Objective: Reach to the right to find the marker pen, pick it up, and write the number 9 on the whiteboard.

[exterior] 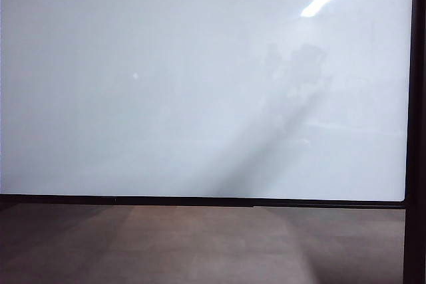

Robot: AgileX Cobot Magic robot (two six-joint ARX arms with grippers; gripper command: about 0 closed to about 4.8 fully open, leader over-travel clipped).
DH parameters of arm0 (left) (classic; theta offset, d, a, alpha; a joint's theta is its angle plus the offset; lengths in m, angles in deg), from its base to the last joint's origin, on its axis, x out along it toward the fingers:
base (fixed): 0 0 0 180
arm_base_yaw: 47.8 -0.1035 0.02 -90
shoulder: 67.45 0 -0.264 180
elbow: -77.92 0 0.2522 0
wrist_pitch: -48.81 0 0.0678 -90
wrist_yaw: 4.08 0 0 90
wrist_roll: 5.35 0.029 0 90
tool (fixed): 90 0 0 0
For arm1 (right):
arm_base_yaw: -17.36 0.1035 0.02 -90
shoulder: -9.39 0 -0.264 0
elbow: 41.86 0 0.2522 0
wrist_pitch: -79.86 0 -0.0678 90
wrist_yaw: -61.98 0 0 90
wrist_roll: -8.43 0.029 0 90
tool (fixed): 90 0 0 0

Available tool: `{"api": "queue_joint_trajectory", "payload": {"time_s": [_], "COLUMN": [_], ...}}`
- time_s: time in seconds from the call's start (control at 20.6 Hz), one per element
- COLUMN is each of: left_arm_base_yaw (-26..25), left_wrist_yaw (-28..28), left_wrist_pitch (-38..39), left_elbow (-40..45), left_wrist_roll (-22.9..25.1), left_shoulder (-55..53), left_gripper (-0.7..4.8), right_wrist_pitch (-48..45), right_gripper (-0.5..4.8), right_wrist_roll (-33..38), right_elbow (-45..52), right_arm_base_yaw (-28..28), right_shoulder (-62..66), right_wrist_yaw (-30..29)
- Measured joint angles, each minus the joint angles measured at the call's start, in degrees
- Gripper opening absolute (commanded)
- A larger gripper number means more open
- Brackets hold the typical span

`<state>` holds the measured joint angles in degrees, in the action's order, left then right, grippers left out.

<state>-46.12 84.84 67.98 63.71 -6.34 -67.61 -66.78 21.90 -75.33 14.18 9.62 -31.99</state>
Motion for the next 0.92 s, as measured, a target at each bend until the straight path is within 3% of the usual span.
{"api": "queue_joint_trajectory", "payload": {"time_s": [0.34, 0.49, 0.68, 0.92], "left_arm_base_yaw": [0.0, 0.0, 0.0, 0.0], "left_wrist_yaw": [0.0, 0.0, 0.0, 0.0], "left_wrist_pitch": [0.0, 0.0, 0.0, 0.0], "left_elbow": [0.0, 0.0, 0.0, 0.0], "left_wrist_roll": [0.0, 0.0, 0.0, 0.0], "left_shoulder": [0.0, 0.0, 0.0, 0.0], "left_gripper": [-0.05, -0.05, -0.05, -0.05], "right_wrist_pitch": [1.5, -5.7, -19.5, -23.0], "right_gripper": [0.00, 0.00, 0.00, 0.00], "right_wrist_roll": [-2.4, -6.6, -7.1, -6.8], "right_elbow": [0.0, 4.0, 14.3, 19.2], "right_arm_base_yaw": [0.0, 0.0, 1.4, 1.5], "right_shoulder": [0.0, 0.0, 0.0, 0.0], "right_wrist_yaw": [1.5, 2.7, 2.6, 2.7]}}
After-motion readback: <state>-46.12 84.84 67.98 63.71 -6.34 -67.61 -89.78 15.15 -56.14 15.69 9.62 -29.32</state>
